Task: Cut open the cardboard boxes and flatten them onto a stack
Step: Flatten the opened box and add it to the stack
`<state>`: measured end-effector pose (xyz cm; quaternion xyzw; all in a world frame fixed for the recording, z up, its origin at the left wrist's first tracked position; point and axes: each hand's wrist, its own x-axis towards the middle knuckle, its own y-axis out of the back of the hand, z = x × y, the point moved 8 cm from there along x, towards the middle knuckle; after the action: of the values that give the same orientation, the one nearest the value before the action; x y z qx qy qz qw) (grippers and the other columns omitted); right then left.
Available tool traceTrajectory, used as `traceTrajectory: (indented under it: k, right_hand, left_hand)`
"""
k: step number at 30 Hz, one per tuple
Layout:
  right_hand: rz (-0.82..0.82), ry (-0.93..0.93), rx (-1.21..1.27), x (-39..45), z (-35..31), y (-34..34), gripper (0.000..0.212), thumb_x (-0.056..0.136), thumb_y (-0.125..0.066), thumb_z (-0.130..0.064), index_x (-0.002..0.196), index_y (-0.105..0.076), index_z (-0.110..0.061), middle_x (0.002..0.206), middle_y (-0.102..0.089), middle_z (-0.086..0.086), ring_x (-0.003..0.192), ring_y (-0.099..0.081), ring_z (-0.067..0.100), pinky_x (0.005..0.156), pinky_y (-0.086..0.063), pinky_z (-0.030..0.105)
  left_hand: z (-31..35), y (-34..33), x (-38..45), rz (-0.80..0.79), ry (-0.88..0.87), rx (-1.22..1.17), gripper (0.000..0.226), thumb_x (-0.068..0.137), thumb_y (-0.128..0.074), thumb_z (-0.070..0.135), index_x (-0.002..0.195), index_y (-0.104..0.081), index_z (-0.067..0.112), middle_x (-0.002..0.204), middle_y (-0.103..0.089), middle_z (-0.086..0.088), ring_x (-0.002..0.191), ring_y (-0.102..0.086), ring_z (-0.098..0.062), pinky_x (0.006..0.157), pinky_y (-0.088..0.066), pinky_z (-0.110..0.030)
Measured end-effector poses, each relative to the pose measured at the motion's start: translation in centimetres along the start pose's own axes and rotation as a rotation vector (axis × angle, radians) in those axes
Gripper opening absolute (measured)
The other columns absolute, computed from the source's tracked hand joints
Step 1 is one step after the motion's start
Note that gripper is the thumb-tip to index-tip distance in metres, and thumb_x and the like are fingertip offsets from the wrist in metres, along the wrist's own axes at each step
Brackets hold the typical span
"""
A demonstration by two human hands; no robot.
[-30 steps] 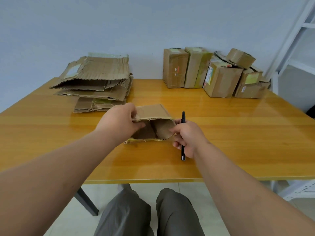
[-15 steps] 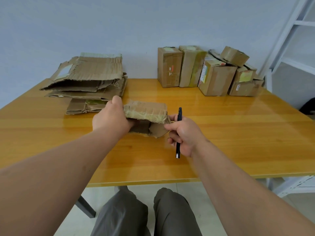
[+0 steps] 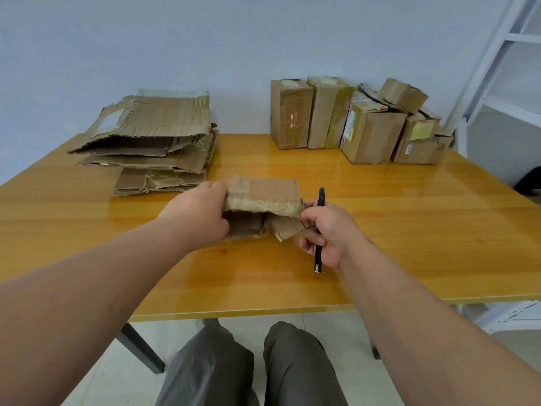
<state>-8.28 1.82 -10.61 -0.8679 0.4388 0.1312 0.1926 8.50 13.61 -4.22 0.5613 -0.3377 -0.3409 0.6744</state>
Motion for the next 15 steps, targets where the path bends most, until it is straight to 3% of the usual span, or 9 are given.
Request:
traceTrajectory:
  k: [6, 9, 12, 15]
  right_hand:
    - [0.134, -0.145, -0.091, 0.3, 1.0, 2.8, 0.014, 0.095, -0.041, -0.002, 0.089, -0.052, -0.009, 0.066, -0.036, 0.003, 0.032, -0.020, 0.010, 0.045, -0.044, 0.024]
    - [0.240, -0.173, -0.295, 0.5, 0.4, 4.3, 0.016, 0.091, -0.041, 0.000, 0.090, -0.055, -0.008, 0.065, -0.042, 0.005, 0.038, -0.025, 0.013, 0.046, -0.042, 0.025]
    - [0.408, -0.056, -0.567, 1.0, -2.0, 5.9, 0.026, 0.092, -0.040, -0.005, 0.107, -0.062, -0.007, 0.088, -0.064, 0.013, 0.054, -0.043, 0.022, 0.048, -0.040, 0.028]
    - [0.461, 0.229, -1.017, 0.6, -4.9, 4.7, 0.018, 0.098, -0.041, -0.013, 0.104, -0.058, -0.011, 0.086, -0.055, 0.005, 0.069, -0.050, 0.023, 0.057, -0.039, 0.030]
  left_hand:
    - [1.2, -2.2, -0.5, -0.121, -0.115, 0.123, 0.047, 0.092, -0.050, 0.019, 0.138, -0.048, 0.030, 0.129, -0.048, 0.006, 0.107, -0.055, -0.018, 0.083, -0.056, -0.036]
    - [1.2, -3.3, -0.7, -0.179, -0.162, 0.105, 0.050, 0.094, -0.048, 0.024, 0.144, -0.043, 0.032, 0.145, -0.036, 0.009, 0.120, -0.049, -0.019, 0.093, -0.051, -0.037]
    - [1.5, -4.3, -1.0, -0.250, -0.233, 0.138, 0.055, 0.097, -0.046, 0.039, 0.150, -0.034, 0.029, 0.155, -0.026, 0.009, 0.136, -0.036, -0.019, 0.107, -0.040, -0.038]
    - [1.7, -4.5, -1.0, -0.290, -0.230, 0.112, 0.061, 0.097, -0.037, 0.058, 0.150, -0.035, 0.027, 0.157, -0.026, 0.008, 0.140, -0.030, -0.020, 0.114, -0.032, -0.041]
